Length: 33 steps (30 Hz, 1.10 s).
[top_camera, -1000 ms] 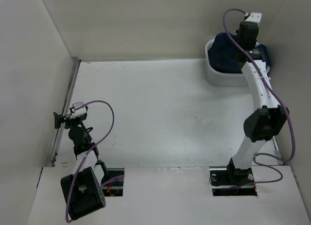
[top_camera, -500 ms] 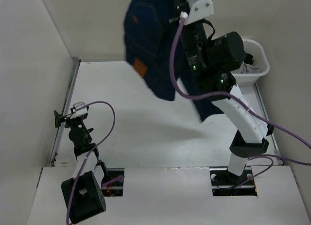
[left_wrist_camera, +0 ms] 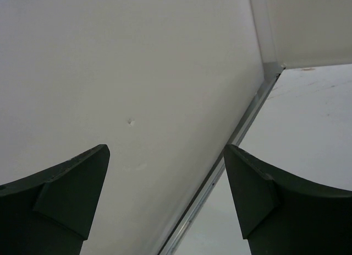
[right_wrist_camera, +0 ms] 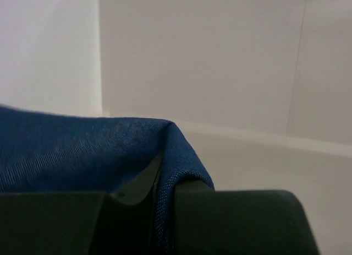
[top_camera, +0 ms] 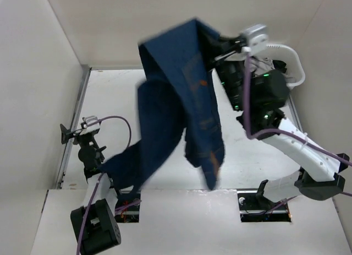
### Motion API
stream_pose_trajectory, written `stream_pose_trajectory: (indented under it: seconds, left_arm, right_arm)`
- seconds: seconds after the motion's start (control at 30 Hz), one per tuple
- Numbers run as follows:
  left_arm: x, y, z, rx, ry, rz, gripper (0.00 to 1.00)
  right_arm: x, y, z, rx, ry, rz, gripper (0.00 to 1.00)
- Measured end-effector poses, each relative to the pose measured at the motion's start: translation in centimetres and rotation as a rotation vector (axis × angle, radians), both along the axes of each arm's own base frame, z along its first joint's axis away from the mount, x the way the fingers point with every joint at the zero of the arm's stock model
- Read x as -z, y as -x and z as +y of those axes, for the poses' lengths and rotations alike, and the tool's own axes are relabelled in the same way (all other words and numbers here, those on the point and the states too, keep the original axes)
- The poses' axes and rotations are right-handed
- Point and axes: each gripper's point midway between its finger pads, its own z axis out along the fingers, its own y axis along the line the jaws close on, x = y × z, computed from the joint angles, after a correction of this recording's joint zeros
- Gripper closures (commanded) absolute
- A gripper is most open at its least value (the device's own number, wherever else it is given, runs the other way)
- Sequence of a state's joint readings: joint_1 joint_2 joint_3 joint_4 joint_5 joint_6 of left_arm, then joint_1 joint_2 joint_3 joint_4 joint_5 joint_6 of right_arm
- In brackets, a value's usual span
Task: Fold and stack the trousers
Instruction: Move the trousers to the center of the board, then flatten the trousers out
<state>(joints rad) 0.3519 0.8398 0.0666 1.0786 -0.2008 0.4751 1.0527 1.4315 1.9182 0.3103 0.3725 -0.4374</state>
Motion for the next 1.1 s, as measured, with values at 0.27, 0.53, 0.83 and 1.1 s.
stream_pose_trajectory:
  seconds: [0.27,0.53,0.83,1.1]
  left_arm:
    - [-5.9,-2.3,-0.8,0.048,-0.083,0.009,0.09]
    - [-8.3,-7.7,-12.0,0.572,-0.036,0.354,0.12]
    - [6.0,3.9,-31.0,1.311,-0.033,1.051,0.14]
    - [13.3,9.6,-34.1,1.442,-0.099,1.369,0.09]
  right_arm:
    - [35.9,-13.5,2.0,0.072,0.211,0.939,0.00]
    - [58.8,-11.3,-9.2,0.317,0.254,1.586,0.00]
    - [52.6,-4.6,-8.3,0.207,0.063,1.433,0.00]
    - [60.6,2.7,-4.5,0.131,0.222,1.626,0.00]
